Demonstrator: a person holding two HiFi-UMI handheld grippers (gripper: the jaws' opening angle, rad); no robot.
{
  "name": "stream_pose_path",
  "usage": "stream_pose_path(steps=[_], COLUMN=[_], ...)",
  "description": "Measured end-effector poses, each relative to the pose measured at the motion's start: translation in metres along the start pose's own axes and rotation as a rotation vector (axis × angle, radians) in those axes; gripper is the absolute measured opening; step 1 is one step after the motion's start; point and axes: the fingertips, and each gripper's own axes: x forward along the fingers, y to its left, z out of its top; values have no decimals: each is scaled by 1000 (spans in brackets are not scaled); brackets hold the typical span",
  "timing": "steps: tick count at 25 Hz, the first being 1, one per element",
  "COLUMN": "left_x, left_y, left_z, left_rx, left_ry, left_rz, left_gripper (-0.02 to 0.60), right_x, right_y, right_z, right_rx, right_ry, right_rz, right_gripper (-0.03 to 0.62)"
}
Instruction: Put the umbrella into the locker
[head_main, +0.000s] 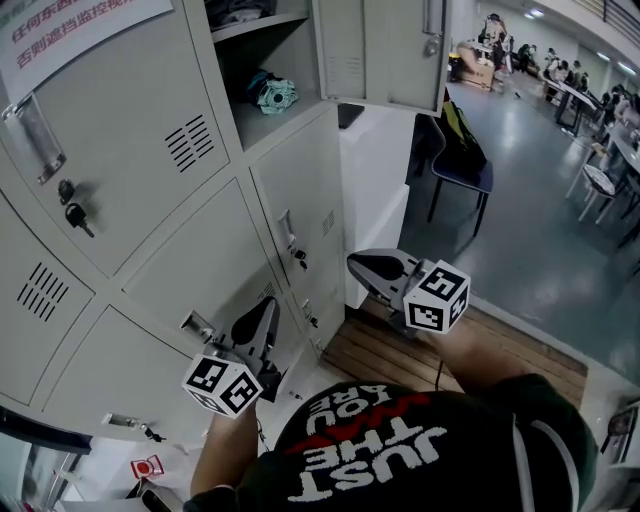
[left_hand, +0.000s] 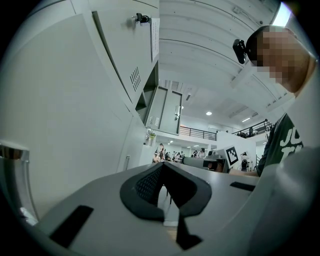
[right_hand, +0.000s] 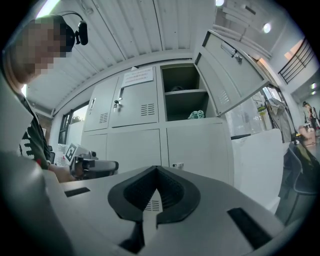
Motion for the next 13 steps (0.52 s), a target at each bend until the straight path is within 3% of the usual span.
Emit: stream_pose_path(steps=[13], left_x=[0], left_y=[3], left_z=[1], left_rx=[-6], left_ry=[-1], left_rz=[-6], left_gripper=[9], right_x=[5], right_y=[1], right_z=[1], right_rx=[-7], right_ry=[6], right_rz=[3], right_gripper=[32])
